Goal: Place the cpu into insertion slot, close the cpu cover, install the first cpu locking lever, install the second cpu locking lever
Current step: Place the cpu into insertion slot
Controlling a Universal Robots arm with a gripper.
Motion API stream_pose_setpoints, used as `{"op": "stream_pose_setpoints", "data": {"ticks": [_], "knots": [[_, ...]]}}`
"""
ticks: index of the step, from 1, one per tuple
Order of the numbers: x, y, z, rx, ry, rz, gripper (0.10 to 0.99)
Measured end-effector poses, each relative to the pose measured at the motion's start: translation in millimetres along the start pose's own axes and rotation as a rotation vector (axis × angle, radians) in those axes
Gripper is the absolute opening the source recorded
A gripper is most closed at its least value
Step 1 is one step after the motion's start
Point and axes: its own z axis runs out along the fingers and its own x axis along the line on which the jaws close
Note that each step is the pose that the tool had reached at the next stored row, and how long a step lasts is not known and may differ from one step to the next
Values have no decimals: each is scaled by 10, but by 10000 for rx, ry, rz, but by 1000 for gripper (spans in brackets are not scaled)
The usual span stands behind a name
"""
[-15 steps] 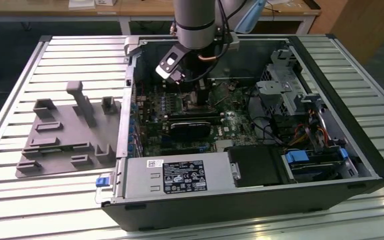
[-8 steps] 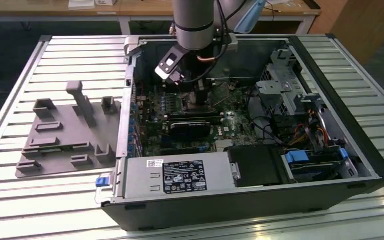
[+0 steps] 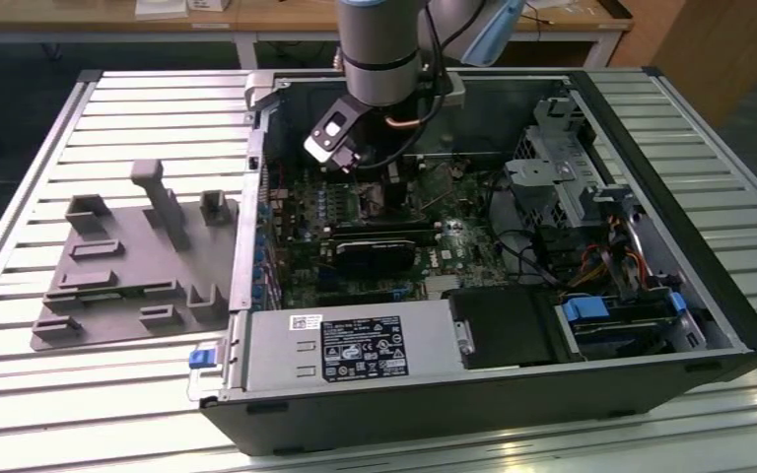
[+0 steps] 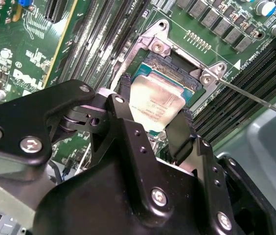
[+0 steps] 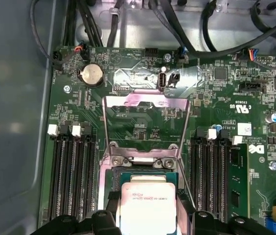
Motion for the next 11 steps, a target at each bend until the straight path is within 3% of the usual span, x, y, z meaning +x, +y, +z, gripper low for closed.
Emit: {"op": "stream_pose_setpoints", "data": {"ticks": [11], "knots": [[27,-24,79,-1,-33,259,537]]}}
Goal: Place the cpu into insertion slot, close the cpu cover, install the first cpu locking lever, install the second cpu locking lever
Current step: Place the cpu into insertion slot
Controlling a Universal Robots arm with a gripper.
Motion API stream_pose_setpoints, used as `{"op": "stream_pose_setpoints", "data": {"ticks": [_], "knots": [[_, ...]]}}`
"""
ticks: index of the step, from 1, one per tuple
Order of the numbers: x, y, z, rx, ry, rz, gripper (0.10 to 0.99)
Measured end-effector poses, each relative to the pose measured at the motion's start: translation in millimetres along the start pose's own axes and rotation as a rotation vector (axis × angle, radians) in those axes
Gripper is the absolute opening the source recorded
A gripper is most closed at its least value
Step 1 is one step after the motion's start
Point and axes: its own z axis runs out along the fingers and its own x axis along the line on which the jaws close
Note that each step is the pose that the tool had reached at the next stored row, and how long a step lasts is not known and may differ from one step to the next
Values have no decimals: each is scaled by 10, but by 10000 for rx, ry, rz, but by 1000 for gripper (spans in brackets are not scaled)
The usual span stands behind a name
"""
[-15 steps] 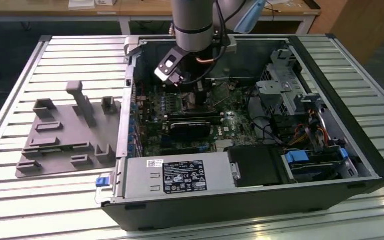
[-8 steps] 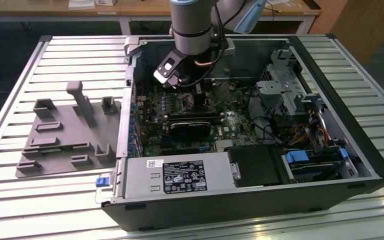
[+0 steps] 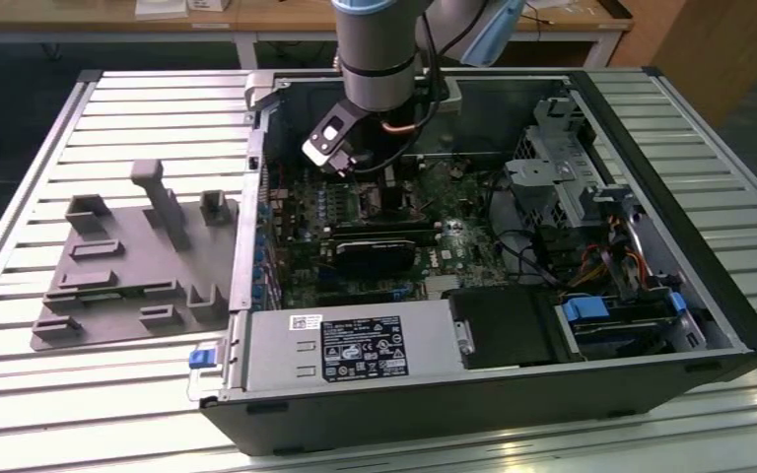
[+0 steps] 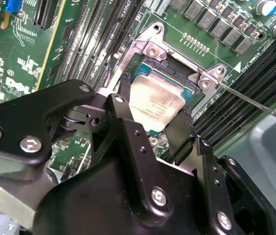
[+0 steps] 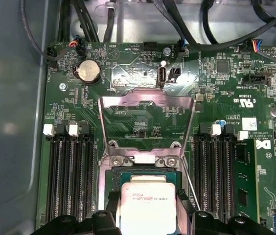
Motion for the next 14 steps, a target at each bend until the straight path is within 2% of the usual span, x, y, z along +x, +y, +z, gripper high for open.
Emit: {"op": "stream_pose_setpoints", "data": {"ticks": [14], "knots": [[24,-7,46,-2,-15,134,537]]}}
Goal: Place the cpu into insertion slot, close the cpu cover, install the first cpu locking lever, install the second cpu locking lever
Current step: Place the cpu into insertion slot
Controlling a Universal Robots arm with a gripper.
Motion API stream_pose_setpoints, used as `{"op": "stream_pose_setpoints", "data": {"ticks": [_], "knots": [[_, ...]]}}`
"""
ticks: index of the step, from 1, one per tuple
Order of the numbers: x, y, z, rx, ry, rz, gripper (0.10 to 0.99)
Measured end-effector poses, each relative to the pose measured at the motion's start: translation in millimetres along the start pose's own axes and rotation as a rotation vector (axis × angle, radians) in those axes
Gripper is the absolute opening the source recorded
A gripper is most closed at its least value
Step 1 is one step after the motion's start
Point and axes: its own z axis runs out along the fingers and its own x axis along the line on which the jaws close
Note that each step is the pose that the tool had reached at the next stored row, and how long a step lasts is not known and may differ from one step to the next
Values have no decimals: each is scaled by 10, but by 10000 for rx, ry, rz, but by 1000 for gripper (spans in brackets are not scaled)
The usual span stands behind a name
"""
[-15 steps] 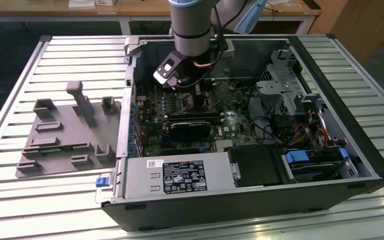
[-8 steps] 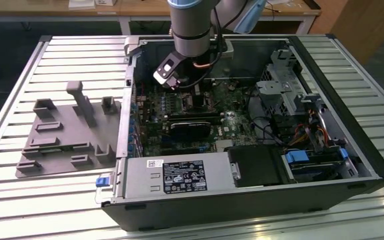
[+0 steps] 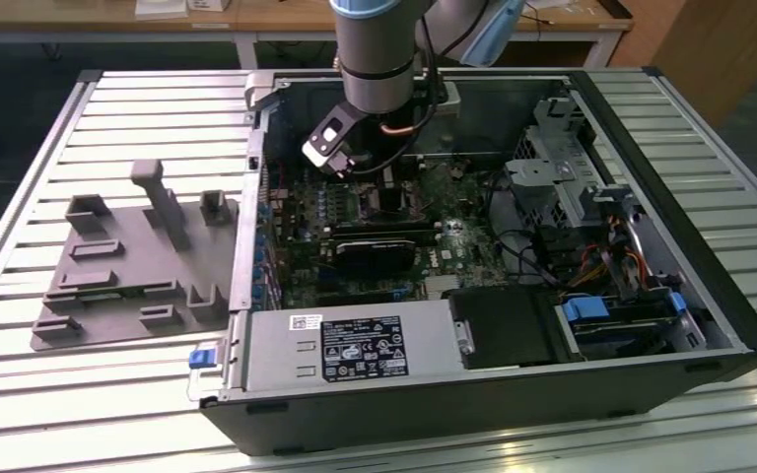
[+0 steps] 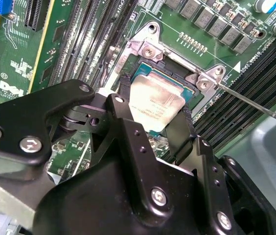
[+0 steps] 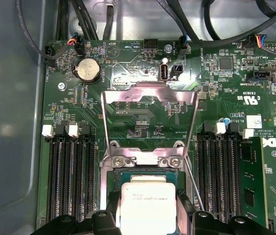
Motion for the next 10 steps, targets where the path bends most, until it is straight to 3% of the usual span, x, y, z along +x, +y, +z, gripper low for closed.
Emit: {"op": "stream_pose_setpoints", "data": {"ticks": [6,7,10], "knots": [[0,0,2,0,0,0,549],[0,0,2,0,1,0,612],[0,0,2,0,0,0,612]]}}
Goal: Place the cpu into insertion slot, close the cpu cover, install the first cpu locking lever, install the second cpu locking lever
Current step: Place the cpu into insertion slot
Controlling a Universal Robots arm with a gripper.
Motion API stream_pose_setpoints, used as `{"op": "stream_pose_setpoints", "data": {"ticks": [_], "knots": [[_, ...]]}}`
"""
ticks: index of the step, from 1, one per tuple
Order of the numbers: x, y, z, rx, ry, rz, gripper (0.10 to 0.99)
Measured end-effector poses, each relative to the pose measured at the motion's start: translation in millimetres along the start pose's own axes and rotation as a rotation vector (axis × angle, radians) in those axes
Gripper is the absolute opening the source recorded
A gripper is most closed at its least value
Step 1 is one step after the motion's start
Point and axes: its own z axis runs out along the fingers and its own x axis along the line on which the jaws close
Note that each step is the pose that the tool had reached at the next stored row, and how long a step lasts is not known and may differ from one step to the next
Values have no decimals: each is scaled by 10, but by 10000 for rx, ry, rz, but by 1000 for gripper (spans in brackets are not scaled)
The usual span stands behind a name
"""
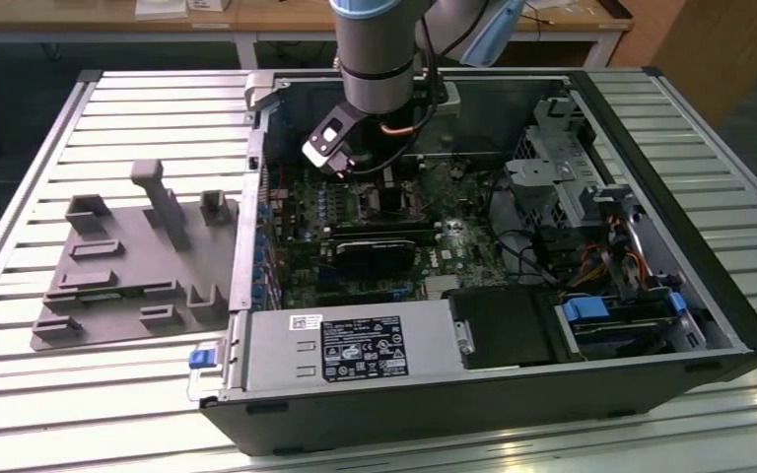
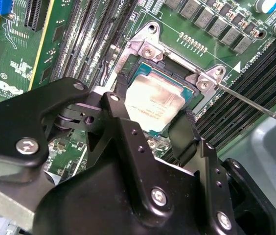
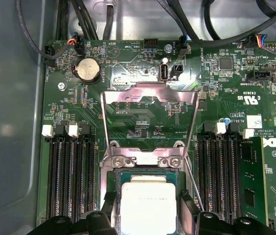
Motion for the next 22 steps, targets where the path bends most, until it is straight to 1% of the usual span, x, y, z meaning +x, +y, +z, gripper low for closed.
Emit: {"op": "stream_pose_setpoints", "data": {"ticks": [3,10,17,19,22], "knots": [[1,3,-24,-1,1,1,612],[1,15,-130,0,1,0,612],[2,17,-140,-1,2,1,612],[1,17,-142,0,1,0,596],[1,17,-144,0,1,0,416]]}}
